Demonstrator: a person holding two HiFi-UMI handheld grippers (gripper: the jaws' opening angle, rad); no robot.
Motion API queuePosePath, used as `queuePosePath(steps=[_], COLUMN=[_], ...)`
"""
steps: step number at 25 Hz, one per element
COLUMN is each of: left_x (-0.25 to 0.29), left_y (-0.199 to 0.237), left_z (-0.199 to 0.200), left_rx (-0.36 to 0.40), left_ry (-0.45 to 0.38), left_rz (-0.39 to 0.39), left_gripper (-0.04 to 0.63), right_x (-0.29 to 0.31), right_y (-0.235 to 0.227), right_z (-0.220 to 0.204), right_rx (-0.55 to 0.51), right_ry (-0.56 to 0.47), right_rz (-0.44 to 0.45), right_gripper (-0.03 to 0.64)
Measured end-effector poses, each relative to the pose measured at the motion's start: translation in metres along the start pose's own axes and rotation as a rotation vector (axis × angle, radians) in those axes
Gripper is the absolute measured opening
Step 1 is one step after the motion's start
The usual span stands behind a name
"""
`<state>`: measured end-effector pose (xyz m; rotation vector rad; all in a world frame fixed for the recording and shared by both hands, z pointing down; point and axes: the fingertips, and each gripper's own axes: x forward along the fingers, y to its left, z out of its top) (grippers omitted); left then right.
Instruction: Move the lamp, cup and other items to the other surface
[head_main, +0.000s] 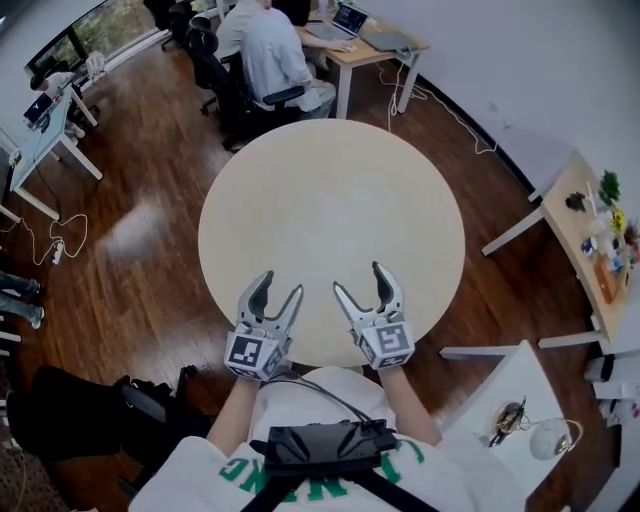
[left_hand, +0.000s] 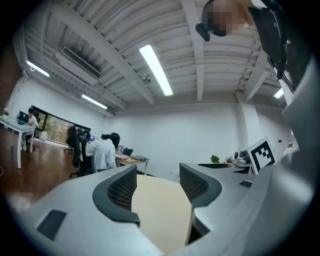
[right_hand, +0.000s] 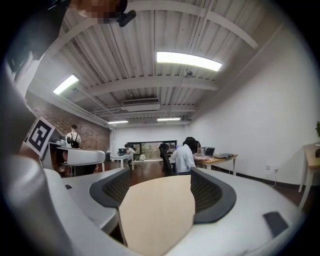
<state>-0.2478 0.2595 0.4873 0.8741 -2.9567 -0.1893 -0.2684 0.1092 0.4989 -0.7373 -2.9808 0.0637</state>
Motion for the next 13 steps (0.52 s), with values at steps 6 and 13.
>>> queuePosePath(steps=[6, 13], left_x=[-0.017, -0.036], left_y=[0.016, 0.025], left_z=[0.002, -0.002], left_rx=[0.005, -0.004], left_ry=[-0.002, -0.017], left_rz=[0.057, 0.070], left_gripper=[0.262, 0.262], right_x=[0.013, 0.014], right_y=[0.020, 0.038], right_z=[-0.001, -0.017], right_rx=[-0.008, -0.025], right_ry=[0.042, 0.047], right_rz=[0.064, 0.119], right_gripper=[0.407, 0.406])
